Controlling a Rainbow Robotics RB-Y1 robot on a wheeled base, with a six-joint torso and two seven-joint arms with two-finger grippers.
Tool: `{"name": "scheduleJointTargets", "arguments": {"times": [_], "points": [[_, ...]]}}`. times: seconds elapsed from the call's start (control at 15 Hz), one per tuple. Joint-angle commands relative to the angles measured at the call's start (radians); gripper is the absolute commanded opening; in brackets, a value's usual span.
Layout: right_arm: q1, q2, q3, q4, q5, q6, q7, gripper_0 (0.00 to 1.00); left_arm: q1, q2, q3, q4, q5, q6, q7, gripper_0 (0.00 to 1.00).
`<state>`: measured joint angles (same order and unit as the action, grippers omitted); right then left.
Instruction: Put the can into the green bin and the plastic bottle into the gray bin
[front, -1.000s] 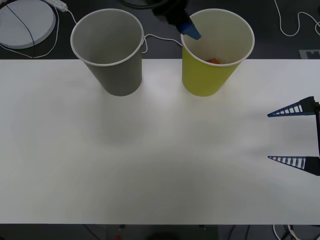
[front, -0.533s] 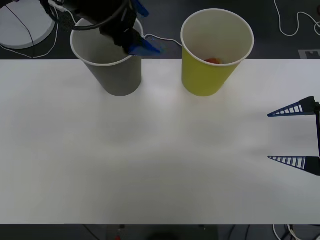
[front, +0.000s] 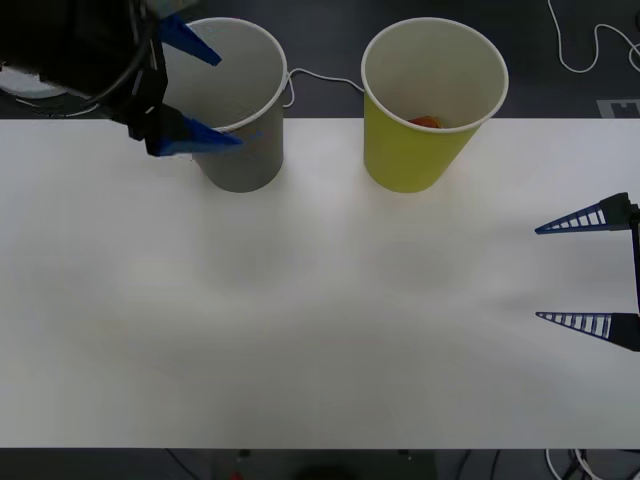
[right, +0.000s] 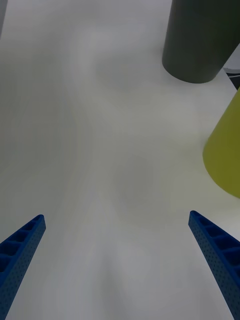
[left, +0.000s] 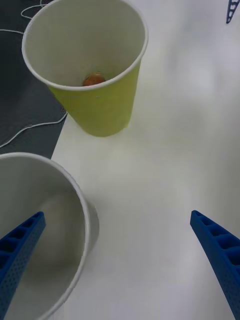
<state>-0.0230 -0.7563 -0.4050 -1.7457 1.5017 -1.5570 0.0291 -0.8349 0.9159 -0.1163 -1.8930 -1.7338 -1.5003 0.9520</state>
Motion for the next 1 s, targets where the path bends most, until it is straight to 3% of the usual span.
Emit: {"name": "scheduleJointTargets", "arguments": {"times": [0.07, 0.6, 1.0], "points": [[0.0, 0.0, 0.0, 0.0, 0.0, 0.0, 0.0, 1.0, 0.125, 0.0, 0.095, -0.003, 0.019, 0.0, -0.134, 1.0], [0.0, 0.0, 0.0, 0.0, 0.0, 0.0, 0.0, 1.0, 0.361, 0.0, 0.285, -0.004, 0.082, -0.071, -0.444, 1.0], [0.0, 0.0, 0.0, 0.0, 0.0, 0.0, 0.0, 1.0, 0.494, 0.0, 0.363, -0.004, 0.126, -0.071, -0.611, 1.0]]}}
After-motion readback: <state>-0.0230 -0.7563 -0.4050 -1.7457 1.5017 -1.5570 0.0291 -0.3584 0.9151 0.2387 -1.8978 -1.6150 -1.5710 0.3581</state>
